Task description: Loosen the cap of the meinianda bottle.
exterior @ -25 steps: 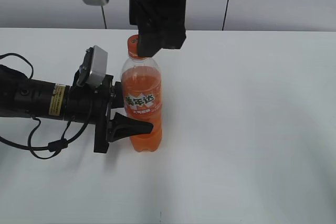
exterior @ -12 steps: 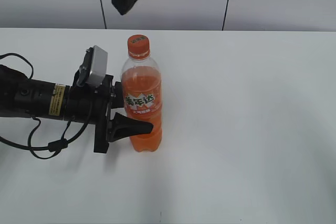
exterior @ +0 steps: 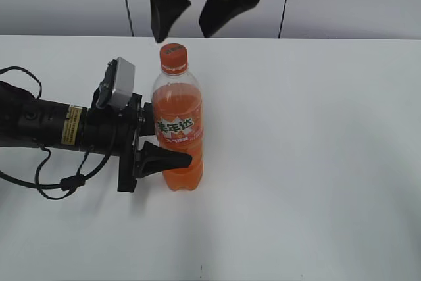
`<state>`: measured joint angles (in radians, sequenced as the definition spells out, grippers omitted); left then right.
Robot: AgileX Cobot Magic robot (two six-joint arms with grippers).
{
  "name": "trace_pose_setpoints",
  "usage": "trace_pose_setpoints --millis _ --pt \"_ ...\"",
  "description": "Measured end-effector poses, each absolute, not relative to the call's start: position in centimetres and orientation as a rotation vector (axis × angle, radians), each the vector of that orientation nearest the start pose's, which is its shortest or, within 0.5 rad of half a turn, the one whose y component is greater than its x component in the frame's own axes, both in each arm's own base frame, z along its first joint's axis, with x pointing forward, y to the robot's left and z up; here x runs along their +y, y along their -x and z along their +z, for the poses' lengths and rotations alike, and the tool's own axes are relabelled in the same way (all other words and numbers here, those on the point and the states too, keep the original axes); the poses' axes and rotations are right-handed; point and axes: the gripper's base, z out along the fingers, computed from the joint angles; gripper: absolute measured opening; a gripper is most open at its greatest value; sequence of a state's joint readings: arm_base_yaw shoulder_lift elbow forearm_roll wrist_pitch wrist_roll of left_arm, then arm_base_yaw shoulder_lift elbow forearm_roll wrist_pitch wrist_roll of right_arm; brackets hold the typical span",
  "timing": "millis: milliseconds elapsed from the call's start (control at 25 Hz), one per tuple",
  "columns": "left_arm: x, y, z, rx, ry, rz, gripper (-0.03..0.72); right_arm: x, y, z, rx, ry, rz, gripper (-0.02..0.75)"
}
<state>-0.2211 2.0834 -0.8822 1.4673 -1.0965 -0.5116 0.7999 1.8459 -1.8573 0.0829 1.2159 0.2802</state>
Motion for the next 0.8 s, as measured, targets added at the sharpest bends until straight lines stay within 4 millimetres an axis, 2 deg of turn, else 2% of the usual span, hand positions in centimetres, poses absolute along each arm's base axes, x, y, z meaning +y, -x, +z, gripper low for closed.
trace_pose_setpoints --millis 120,400,640,800 --pt "-15.1 -30.3 10.1 1.551 -1.39 -0.964 0.409 29.2 -27.4 34.1 2.705 0.695 0.41 0.46" --pt "-15.1 -30.3 10.1 1.55 -1.391 -0.965 0.409 29.4 -27.0 34.1 2.725 0.687 0.467 0.46" --pt "-15.1 -30.3 10.1 1.55 -1.391 -0.965 0.409 30.0 -27.7 32.4 2.761 0.7 0.431 0.46" --pt "-15.1 -30.3 10.1 1.55 -1.392 -0.965 0.409 30.1 -27.8 32.3 2.763 0.701 0.428 0.459"
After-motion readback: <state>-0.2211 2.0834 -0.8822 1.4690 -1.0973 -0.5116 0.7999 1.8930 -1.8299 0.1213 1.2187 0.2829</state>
